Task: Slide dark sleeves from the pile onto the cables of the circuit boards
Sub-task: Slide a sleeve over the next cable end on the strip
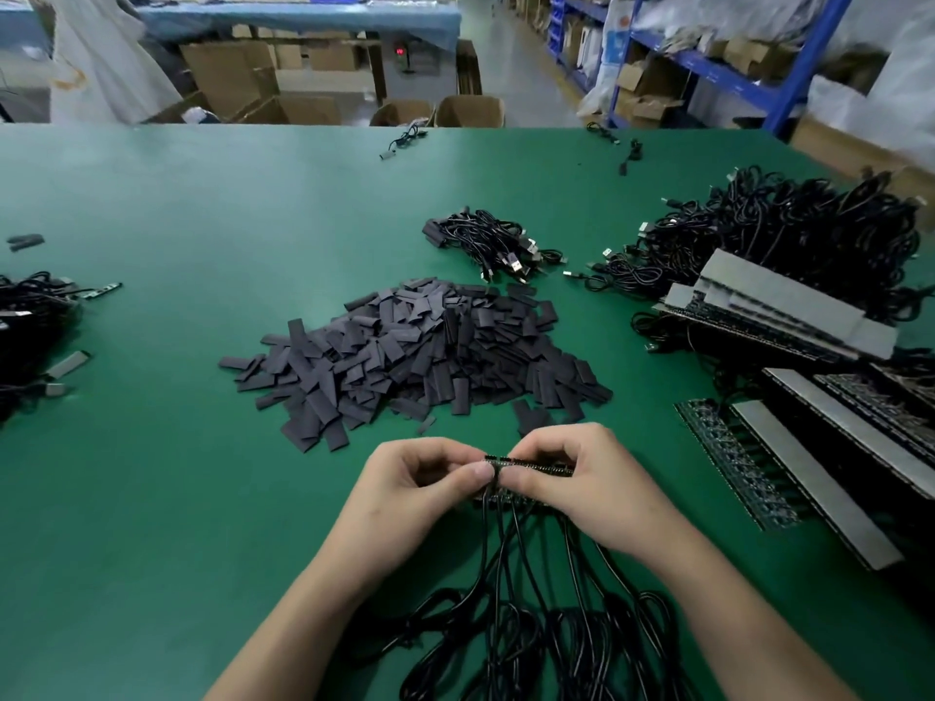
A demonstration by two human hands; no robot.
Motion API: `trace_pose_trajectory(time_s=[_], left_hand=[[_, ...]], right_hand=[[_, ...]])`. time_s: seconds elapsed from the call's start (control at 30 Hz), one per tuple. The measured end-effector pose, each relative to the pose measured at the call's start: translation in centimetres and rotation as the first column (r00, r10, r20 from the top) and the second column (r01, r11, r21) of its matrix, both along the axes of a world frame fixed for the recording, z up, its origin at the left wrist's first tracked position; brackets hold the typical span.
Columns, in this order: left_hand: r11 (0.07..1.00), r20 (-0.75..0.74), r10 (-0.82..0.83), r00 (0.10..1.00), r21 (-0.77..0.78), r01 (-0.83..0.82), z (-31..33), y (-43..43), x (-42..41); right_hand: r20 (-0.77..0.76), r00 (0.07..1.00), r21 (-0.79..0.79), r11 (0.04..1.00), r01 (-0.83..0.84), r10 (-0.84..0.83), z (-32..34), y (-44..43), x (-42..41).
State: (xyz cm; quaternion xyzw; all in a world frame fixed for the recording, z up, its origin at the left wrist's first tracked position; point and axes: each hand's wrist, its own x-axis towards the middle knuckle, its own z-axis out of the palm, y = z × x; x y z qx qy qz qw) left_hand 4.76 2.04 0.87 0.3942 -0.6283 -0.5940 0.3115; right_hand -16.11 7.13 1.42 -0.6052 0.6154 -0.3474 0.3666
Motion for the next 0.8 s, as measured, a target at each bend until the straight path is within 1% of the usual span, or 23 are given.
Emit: trace_pose_trajectory(time_s=[0.1,0.2,0.47,0.8], left_hand=[[1.000,0.008,-0.015,1.000,-0.007,0.015,-0.16,-0.13,-0.17],[1.000,0.011,-0.030,0.999,0.007,0.030,-0.27,-0.31,-0.25],[0.996,-0.035,-0.054,0.998,0.070,0.056,-0.35,-0.55,0.08],[0.994,-0.046,-0.051,0.998,0.093,0.055,-0.05,-0.39,0.06]], right_hand=[[0.042,0.999,0.007,1.000,-0.030,0.029,-0.38,-0.04,-0.26],[0.042,0.999,-0.009,1.000,-0.023,0.023,-0.64,-0.11,-0.19],[0.120,0.992,-0.010,0.999,-0.040,0.041,-0.67,-0.23,0.16],[0.165,0.985,0.012,0.998,-0.059,0.057,-0.52,-0.31,0.13]])
